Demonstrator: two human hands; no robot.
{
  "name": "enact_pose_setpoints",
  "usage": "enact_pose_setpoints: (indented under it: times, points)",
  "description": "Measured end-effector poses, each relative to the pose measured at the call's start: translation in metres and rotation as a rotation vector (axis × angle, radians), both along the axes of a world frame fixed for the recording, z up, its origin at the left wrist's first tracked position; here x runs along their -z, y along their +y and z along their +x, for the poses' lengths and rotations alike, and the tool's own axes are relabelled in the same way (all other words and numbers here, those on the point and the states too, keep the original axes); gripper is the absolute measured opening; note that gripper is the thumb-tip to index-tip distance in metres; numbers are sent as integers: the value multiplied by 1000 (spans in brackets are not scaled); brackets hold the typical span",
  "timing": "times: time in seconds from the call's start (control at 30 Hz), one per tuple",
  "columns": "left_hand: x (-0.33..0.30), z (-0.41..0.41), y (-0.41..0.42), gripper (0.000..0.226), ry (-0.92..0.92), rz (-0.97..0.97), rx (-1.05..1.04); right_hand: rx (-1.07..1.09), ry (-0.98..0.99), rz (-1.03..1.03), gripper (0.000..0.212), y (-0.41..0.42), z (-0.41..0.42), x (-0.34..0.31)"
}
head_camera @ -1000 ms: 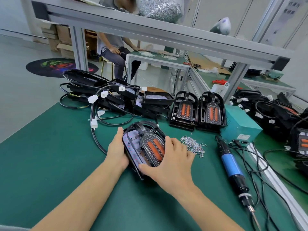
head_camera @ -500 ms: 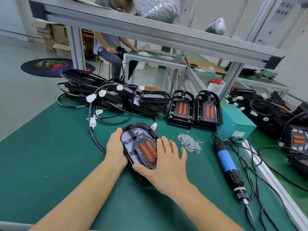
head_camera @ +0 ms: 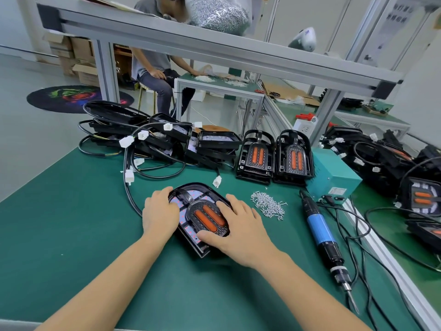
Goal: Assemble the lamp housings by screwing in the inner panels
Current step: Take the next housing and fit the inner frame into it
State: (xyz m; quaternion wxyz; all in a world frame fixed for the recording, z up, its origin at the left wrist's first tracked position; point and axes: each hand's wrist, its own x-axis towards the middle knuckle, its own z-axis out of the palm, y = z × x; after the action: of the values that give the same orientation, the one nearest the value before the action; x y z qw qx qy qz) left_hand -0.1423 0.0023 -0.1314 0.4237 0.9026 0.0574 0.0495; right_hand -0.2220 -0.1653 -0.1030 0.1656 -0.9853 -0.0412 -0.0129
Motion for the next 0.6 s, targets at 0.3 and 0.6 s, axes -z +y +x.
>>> enact_pose_setpoints:
  times: [0.3,0.6]
  points:
    - [6,-3,-5,54,-76,101,-37,74,32,309,67,-52,-8,-6]
    - [-4,2,-1,38,-72,139,-47,305,-134,204,54,-102,-17,-12]
